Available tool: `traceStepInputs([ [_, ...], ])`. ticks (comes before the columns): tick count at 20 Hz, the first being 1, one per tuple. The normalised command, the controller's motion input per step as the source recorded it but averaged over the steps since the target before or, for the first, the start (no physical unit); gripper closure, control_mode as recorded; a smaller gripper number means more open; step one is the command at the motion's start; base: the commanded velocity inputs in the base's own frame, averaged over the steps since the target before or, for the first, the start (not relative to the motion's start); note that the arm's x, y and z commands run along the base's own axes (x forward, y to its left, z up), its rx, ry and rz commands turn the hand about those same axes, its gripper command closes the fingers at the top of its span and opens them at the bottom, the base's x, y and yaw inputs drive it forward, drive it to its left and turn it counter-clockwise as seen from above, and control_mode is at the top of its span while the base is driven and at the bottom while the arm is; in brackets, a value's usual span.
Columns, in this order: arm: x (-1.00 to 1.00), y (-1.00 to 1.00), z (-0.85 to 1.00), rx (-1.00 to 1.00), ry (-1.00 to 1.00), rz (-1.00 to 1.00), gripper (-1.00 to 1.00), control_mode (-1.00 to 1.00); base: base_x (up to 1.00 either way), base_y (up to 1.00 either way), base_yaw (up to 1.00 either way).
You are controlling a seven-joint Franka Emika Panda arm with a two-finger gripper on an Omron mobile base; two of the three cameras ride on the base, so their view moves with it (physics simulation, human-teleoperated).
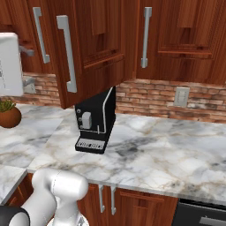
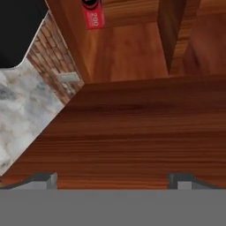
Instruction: Pick the spray and dish brush from the cabinet and place them on the counter.
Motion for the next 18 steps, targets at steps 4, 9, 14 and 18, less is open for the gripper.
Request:
traceStepInputs([
  [4, 0.12, -0.08, -0.05, 0.0, -0.01, -0.14, -1.0, -1.0, 0.0, 0.0, 0.0],
  [9, 0.2, -0.01, -0.09, 0.0, 0.0, -0.13, -1.0, -1.0, 0.0, 0.0, 0.0],
  [14, 0.27, 0.0, -0.12, 0.0, 0.0, -0.06, -1.0, -1.0, 0.0, 0.0, 0.0],
  [18, 0.29, -0.01, -0.08, 0.0, 0.0, -0.07, -1.0, -1.0, 0.0, 0.0, 0.0],
])
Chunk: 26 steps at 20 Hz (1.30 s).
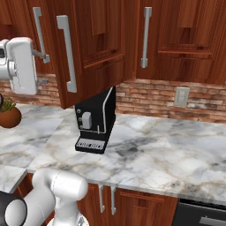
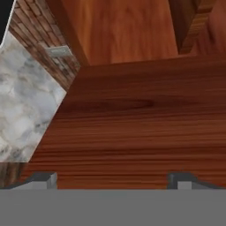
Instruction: Pick the spray and dish brush from the cabinet and place them on the counter.
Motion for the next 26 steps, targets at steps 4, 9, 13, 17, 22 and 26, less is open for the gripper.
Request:
traceStepInputs([
  [4, 0.25, -0.1, -0.08, 0.0, 0.0, -0.04, -1.0, -1.0, 0.0, 0.0, 0.0],
  [9, 0.21, -0.14, -0.05, 0.0, -0.03, -0.04, -1.0, -1.0, 0.0, 0.0, 0.0],
  [13, 0.08, -0.17, 0.0, 0.0, -0.07, -0.04, -1.0, -1.0, 0.0, 0.0, 0.0],
  [17, 0.01, -0.23, 0.0, 0.0, -0.08, -0.04, -1.0, -1.0, 0.0, 0.0, 0.0],
  [22, 0.06, -0.21, -0.06, 0.0, -0.06, -0.05, -1.0, -1.0, 0.0, 0.0, 0.0],
  [26, 0.01, -0.2, -0.03, 0.0, -0.04, -0.07, -1.0, -1.0, 0.0, 0.0, 0.0],
])
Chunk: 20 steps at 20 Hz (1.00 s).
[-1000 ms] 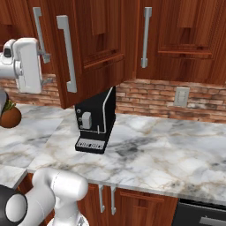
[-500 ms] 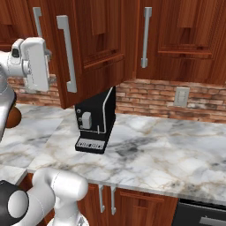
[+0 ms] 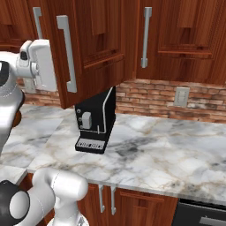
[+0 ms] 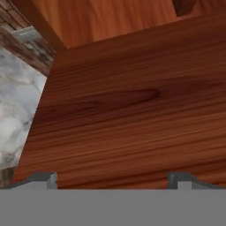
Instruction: Pick the spray and dish brush from the cabinet and place them on the counter.
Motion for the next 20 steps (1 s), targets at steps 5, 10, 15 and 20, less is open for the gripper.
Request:
traceStepInputs([
  [5, 0.0, -0.22, 0.0, 0.0, -0.06, -0.08, -1.0, -1.0, 0.0, 0.0, 0.0],
  [10, -0.08, -0.3, 0.0, 0.0, -0.13, -0.06, -1.0, -1.0, 0.0, 0.0, 0.0],
  [15, -0.21, -0.42, 0.0, 0.0, -0.16, -0.05, -1.0, -1.0, 0.0, 0.0, 0.0],
  [20, -0.19, -0.44, 0.0, 0.0, -0.15, -0.04, -1.0, -1.0, 0.0, 0.0, 0.0],
])
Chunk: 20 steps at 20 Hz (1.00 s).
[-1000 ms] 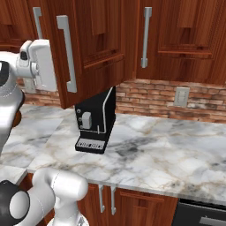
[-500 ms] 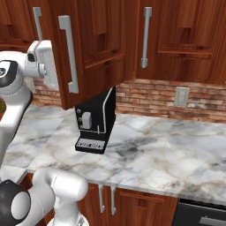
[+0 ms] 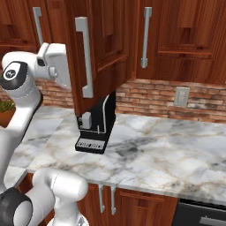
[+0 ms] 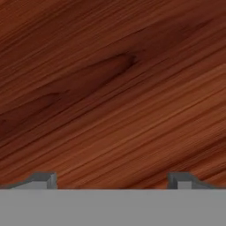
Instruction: Pick the spray and dish brush from the cabinet and place them on the counter.
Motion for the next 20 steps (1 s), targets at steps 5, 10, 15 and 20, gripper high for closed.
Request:
traceStepInputs([
  [5, -0.15, -0.49, 0.0, 0.02, -0.11, 0.0, -1.0, -1.0, 0.0, 0.0, 0.0],
  [10, -0.15, -0.56, 0.0, 0.04, -0.08, 0.0, -1.0, -1.0, 0.0, 0.0, 0.0],
  [15, -0.13, -0.58, 0.0, 0.05, -0.07, 0.0, -1.0, -1.0, 0.0, 0.0, 0.0],
  [20, -0.14, -0.64, 0.0, 0.05, -0.08, 0.0, -1.0, -1.0, 0.0, 0.0, 0.0],
])
